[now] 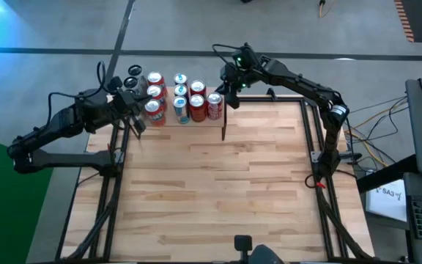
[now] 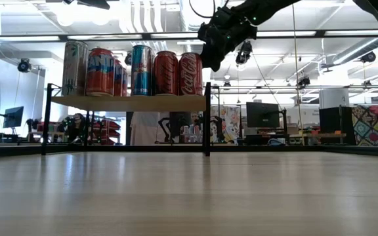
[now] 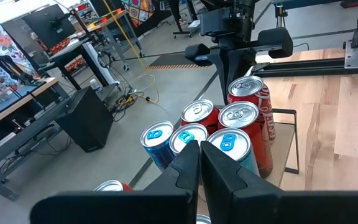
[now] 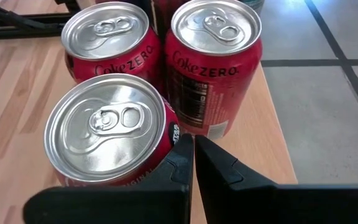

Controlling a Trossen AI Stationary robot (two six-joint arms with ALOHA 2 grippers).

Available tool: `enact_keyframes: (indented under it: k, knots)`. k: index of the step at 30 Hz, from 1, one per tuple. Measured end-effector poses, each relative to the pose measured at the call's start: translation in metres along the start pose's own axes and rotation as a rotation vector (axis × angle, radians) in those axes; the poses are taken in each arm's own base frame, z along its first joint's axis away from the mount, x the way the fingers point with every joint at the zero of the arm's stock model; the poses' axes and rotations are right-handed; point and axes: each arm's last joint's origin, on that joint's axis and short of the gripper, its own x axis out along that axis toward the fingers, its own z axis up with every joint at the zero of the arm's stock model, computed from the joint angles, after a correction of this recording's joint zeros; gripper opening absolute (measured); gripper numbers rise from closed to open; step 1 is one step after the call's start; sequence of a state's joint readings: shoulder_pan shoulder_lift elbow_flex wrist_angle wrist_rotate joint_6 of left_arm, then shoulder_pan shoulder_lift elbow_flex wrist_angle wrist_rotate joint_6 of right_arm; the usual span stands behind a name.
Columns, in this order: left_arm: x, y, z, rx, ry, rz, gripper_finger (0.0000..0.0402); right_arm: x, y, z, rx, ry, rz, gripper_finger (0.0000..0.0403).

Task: Place canned beverage on shelf
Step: Adjust the red white soda can on the shelf

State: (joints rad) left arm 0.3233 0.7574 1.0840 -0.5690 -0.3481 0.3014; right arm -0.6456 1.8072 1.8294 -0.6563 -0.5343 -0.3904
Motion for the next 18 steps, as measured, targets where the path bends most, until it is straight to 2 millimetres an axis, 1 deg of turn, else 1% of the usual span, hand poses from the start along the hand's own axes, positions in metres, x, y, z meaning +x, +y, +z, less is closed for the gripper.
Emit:
enact_keyframes:
  k: [18]
  knots:
    - [0.0001,0.0000,0.0000,0.000,0.000,0.000,0.0000,0.0026,0.0057,-0.0018,-0.026,0.031,0.023,0.0009]
